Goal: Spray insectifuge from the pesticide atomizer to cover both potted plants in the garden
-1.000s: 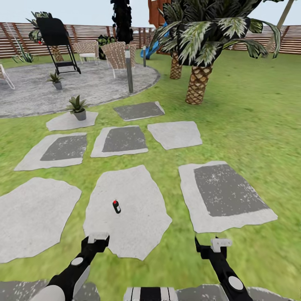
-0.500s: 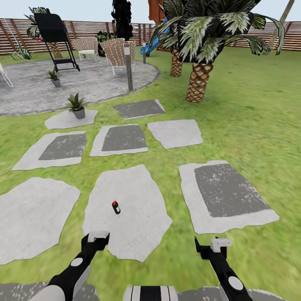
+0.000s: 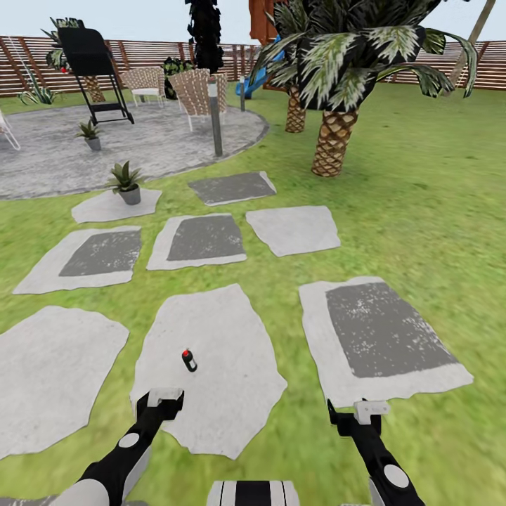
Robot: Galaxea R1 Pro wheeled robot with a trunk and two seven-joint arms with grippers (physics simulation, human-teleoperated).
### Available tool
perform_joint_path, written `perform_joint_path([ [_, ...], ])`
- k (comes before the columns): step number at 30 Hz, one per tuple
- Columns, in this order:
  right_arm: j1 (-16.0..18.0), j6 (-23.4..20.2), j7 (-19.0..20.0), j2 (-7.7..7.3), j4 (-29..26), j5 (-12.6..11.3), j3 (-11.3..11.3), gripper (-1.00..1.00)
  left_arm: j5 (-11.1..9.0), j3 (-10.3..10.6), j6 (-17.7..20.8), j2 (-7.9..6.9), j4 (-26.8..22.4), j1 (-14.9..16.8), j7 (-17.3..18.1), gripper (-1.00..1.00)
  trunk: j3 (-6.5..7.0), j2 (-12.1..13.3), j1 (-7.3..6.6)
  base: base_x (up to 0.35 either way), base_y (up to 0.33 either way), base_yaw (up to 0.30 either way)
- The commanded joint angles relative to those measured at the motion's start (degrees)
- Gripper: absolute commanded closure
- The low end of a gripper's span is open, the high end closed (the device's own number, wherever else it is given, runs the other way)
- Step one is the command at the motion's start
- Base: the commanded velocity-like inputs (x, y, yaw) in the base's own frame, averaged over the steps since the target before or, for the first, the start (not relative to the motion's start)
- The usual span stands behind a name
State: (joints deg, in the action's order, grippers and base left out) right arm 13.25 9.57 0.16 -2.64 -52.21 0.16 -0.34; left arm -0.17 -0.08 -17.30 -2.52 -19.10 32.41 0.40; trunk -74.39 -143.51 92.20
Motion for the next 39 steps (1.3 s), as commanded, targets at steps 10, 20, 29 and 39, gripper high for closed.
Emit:
perform_joint_path([
  [10, 0.02, 0.18, 0.02, 0.00, 0.03, 0.02, -0.01, -1.00, -0.01, -0.01, -0.19, 0.03, 0.03, 0.10, 0.04, -1.00, -0.04, -0.01, 0.01, 0.057, -0.035, 0.000],
  [20, 0.02, 0.18, 0.02, 0.00, 0.03, 0.02, -0.01, -1.00, -0.01, -0.01, -0.28, 0.01, 0.03, 0.03, 0.04, -1.00, -0.04, -0.01, 0.01, 0.194, -0.130, 0.000],
  [29, 0.02, 0.18, 0.02, -0.01, 0.03, 0.00, 0.01, -1.00, -0.01, -0.01, -0.28, -0.02, 0.03, 0.02, 0.04, -1.00, -0.04, -0.01, 0.01, 0.080, -0.054, 0.000],
  [39, 0.02, 0.27, 0.02, -0.02, 0.00, -0.07, 0.08, -1.00, -0.03, -0.01, -0.28, -0.12, 0.03, -0.06, 0.04, -1.00, -0.04, -0.01, 0.01, 0.124, 0.090, 0.000],
])
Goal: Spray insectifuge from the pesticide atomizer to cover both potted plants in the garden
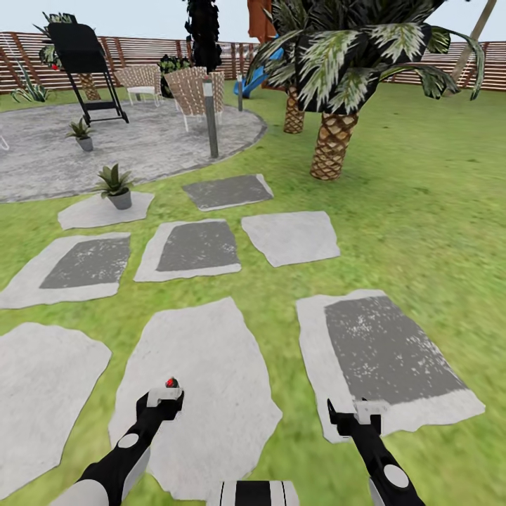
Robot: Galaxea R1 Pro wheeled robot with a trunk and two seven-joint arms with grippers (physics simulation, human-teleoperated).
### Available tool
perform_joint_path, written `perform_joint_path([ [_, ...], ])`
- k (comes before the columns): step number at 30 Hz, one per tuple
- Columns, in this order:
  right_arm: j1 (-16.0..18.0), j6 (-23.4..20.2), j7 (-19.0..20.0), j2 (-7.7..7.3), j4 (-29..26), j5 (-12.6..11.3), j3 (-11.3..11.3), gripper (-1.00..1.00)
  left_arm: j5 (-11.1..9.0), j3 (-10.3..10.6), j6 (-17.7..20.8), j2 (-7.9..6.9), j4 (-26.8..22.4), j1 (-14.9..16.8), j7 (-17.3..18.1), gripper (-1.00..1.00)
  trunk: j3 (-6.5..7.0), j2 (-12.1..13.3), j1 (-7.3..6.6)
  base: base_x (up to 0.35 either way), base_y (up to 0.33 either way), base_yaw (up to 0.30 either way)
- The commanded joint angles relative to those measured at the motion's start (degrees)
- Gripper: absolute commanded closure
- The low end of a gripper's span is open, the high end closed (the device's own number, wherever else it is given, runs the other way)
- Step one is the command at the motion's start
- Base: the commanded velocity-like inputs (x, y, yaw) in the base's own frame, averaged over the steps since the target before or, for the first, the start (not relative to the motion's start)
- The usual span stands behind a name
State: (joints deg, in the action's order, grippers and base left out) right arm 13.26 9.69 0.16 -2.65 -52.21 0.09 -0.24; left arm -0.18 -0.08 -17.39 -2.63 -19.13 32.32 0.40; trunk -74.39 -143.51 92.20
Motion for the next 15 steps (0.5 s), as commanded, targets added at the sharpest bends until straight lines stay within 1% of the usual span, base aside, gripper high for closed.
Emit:
perform_joint_path([
  [1, 0.01, 0.15, 0.02, 0.00, 0.00, 0.01, -0.02, -1.00, -0.01, -0.01, -0.19, 0.00, 0.06, 0.03, 0.02, -1.00, -0.04, -0.01, 0.01, 0.144, 0.124, 0.000],
  [5, 0.01, 0.15, 0.02, -0.01, 0.00, 0.00, -0.02, -1.00, -0.02, -0.01, -0.19, 0.00, 0.06, 0.02, 0.01, -1.00, -0.04, -0.01, 0.01, 0.068, 0.059, 0.000],
  [12, 0.01, 0.11, 0.02, 0.00, -0.01, -0.01, -0.01, -1.00, -0.08, -0.01, -0.23, -0.07, 0.06, 0.02, 0.03, -1.00, -0.04, -0.01, 0.01, 0.006, 0.006, 0.000],
  [15, 0.01, 0.08, 0.02, 0.01, 0.01, 0.00, 0.05, -1.00, -0.08, -0.01, -0.26, -0.02, 0.10, -0.01, 0.04, -1.00, -0.82, -0.05, 0.09, 0.000, 0.000, 0.000],
])
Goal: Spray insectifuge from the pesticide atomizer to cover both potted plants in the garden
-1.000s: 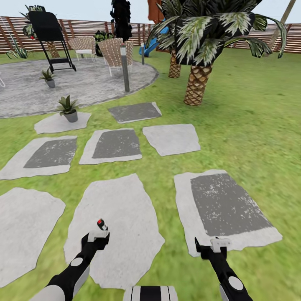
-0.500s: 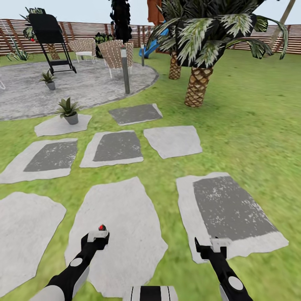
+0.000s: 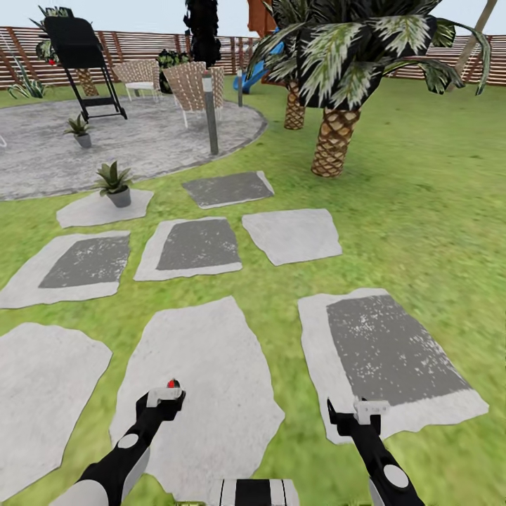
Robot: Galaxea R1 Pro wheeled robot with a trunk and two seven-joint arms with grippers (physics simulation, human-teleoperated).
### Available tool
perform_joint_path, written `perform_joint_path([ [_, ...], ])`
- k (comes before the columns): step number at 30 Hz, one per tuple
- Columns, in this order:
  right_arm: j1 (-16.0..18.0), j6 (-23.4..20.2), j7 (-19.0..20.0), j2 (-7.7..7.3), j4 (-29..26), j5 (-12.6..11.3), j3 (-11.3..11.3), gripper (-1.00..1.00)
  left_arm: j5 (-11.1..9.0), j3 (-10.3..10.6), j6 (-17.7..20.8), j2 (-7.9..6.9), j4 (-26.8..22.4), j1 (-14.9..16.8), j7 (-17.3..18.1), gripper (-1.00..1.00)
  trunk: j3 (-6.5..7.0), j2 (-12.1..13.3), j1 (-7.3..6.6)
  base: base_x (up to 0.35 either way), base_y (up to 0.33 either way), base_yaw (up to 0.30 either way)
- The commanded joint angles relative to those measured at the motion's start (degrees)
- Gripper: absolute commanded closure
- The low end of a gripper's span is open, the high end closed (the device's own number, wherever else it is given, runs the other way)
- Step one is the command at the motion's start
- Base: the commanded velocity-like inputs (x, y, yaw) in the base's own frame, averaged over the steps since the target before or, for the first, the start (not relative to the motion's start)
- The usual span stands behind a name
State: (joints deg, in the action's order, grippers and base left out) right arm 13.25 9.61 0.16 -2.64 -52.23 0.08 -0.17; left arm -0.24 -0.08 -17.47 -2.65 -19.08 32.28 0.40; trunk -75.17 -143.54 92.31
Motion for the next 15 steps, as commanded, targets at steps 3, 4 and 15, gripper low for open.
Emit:
perform_joint_path([
  [3, 0.02, 0.15, 0.02, 0.00, 0.08, 0.01, -0.01, -1.00, -0.02, -0.01, -0.29, 0.01, 0.05, -0.01, 0.04, -1.00, -0.92, -0.06, 0.06, 0.000, 0.000, 0.000],
  [4, 0.02, 0.15, 0.02, 0.00, 0.09, 0.01, -0.01, -1.00, -0.02, -0.01, -0.32, 0.01, 0.03, -0.07, 0.04, -1.00, -1.22, -0.07, 0.09, 0.000, 0.000, 0.000],
  [15, 0.02, 0.18, 0.03, 0.00, 0.11, 0.01, 0.00, -1.00, -0.02, -0.01, -3.18, -0.05, 0.09, -0.20, 0.04, -1.00, -4.33, -0.20, 0.35, 0.000, 0.000, 0.000],
])
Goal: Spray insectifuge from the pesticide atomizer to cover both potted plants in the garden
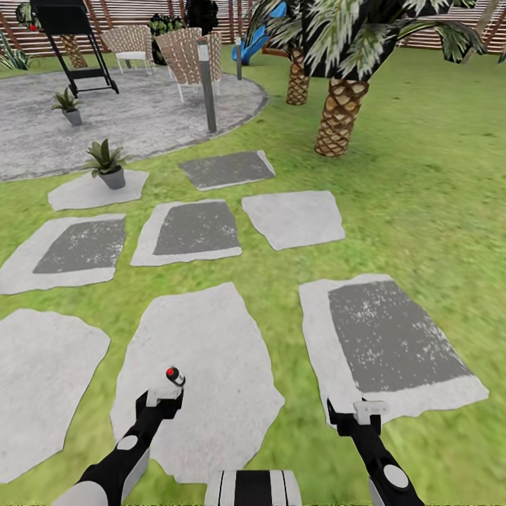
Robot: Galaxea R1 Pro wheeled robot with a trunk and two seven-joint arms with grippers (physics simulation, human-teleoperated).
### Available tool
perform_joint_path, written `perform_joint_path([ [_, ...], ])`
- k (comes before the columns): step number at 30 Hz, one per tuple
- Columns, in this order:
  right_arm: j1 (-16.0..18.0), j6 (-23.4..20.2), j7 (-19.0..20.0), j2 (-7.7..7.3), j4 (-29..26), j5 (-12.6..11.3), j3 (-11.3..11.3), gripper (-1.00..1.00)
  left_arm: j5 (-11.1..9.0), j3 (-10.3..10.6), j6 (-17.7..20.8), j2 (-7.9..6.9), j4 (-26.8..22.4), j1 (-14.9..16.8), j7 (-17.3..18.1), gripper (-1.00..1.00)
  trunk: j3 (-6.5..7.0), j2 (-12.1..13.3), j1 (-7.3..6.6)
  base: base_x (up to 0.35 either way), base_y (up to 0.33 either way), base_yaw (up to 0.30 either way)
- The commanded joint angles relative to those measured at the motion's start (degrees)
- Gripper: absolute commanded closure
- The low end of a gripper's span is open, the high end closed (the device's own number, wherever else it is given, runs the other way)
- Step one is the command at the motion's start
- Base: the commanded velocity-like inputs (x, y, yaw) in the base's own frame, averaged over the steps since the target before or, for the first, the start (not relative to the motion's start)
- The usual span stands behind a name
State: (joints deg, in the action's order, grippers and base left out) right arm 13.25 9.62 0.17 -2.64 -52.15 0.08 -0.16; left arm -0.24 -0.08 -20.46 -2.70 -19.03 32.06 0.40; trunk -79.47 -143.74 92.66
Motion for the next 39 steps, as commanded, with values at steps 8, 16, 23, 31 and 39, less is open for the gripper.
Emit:
perform_joint_path([
  [8, 0.02, 0.22, 0.01, 0.00, 0.03, 0.01, -0.02, -1.00, -0.02, -0.01, -0.28, -0.03, 0.05, 0.02, 0.00, -1.00, -0.35, -0.01, -0.01, 0.000, 0.000, 0.000],
  [16, 0.02, 0.22, 0.00, 0.00, 0.03, 0.01, -0.10, -1.00, -0.02, -0.01, -0.28, 0.00, 0.05, 0.02, 0.04, -1.00, -0.36, -0.01, -0.01, 0.125, 0.031, 0.000],
  [23, 0.01, 0.22, 0.00, 0.00, 0.03, 0.01, -0.10, -1.00, -0.02, -0.01, -0.28, 0.05, 0.05, 0.02, 0.04, -1.00, -0.36, -0.01, -0.01, 0.019, 0.004, 0.000],
  [31, -0.05, 1.49, -0.05, -0.10, 0.03, 0.01, -0.12, -1.00, -0.02, -0.01, -0.37, 0.06, 0.05, 0.02, 0.04, -1.00, -0.36, -0.01, -0.01, 0.001, 0.000, 0.000],
  [39, -0.15, 7.00, -0.25, -0.34, 0.03, 0.01, -0.19, -1.00, -0.02, -0.01, -0.37, 0.06, 0.05, 0.01, 0.04, -1.00, -0.36, -0.01, -0.01, 0.000, 0.000, 0.000],
])
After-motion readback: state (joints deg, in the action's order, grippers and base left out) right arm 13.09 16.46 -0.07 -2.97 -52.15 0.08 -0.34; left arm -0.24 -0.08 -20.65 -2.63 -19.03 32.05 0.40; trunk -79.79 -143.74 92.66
